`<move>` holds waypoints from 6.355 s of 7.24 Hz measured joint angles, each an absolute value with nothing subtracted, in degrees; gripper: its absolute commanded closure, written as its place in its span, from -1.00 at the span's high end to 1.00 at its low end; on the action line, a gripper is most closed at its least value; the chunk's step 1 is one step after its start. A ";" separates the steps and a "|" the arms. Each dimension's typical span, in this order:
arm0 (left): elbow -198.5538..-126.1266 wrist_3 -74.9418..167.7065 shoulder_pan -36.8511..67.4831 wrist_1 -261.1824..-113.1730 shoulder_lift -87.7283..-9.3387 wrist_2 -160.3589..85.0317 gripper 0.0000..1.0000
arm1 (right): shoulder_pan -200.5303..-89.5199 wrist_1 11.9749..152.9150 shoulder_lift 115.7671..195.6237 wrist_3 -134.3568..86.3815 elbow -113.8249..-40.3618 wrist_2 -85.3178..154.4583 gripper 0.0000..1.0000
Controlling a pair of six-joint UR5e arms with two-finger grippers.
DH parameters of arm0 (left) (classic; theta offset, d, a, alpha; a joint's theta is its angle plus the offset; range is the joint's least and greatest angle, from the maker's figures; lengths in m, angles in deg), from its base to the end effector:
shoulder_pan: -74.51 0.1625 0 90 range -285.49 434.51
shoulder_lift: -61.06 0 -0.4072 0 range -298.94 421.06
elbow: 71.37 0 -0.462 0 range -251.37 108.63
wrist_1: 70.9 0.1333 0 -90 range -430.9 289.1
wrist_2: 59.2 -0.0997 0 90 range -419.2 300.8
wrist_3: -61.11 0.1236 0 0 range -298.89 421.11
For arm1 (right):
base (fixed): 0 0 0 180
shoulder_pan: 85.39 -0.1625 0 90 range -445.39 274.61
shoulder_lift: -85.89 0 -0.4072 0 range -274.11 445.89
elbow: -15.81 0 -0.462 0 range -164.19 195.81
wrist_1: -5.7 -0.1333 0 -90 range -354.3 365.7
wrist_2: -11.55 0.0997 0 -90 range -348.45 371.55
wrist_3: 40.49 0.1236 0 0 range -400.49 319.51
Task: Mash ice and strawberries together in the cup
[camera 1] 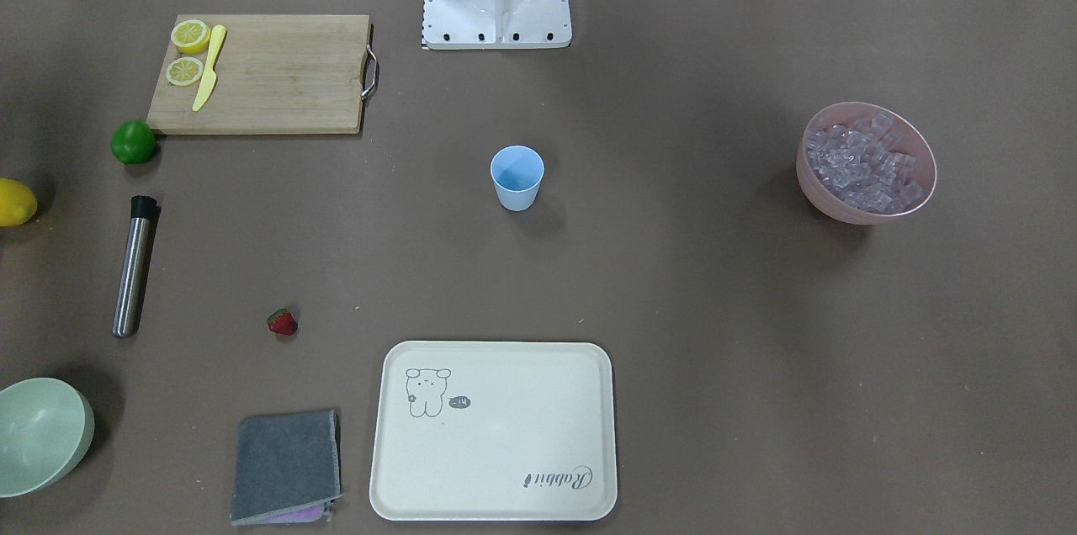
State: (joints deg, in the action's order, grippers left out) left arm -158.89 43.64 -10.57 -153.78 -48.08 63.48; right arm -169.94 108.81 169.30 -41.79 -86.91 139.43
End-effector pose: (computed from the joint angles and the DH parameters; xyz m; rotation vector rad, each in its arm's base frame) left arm -0.0070 -0.6948 0.5008 0.0485 0.5903 -0.1651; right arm 0.0009 -0.5952 0.5005 0.0803 -0.6644 -0.1492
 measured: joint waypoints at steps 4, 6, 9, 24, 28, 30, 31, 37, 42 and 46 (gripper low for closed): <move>-159.40 43.69 -10.59 -154.60 -48.50 63.58 0.96 | -169.94 108.81 169.36 -41.79 -86.93 139.43 1.00; -160.04 44.85 -10.58 -157.89 -48.32 63.83 0.96 | -169.95 108.82 169.36 -41.73 -86.93 139.43 1.00; -160.45 45.51 -10.57 -159.41 -47.29 63.95 0.96 | -170.06 108.82 169.37 -41.68 -86.99 139.43 1.00; -166.41 46.20 -9.08 -164.93 -42.79 64.47 0.96 | -170.19 108.88 169.84 -40.16 -90.40 139.96 1.00; -167.31 47.37 5.34 -178.35 -42.33 67.56 0.96 | -170.21 108.88 169.97 -39.89 -91.61 139.90 1.00; -168.75 47.50 8.52 -180.32 -41.01 70.99 0.96 | -170.21 108.88 170.53 -37.25 -91.66 139.93 1.00; -170.37 48.07 9.94 -180.50 -38.99 71.86 0.96 | -170.21 108.88 170.83 -36.15 -91.76 139.97 1.00; -173.23 59.44 14.00 -185.21 -28.53 74.79 0.76 | -170.21 108.88 172.03 -35.48 -92.03 139.96 1.00; -174.04 62.13 17.82 -188.94 -25.61 75.18 0.37 | -170.42 108.88 173.32 -34.91 -92.89 139.78 1.00; -173.90 62.17 19.35 -191.27 -23.32 75.12 0.37 | -170.62 108.88 173.85 -34.19 -93.70 139.78 1.00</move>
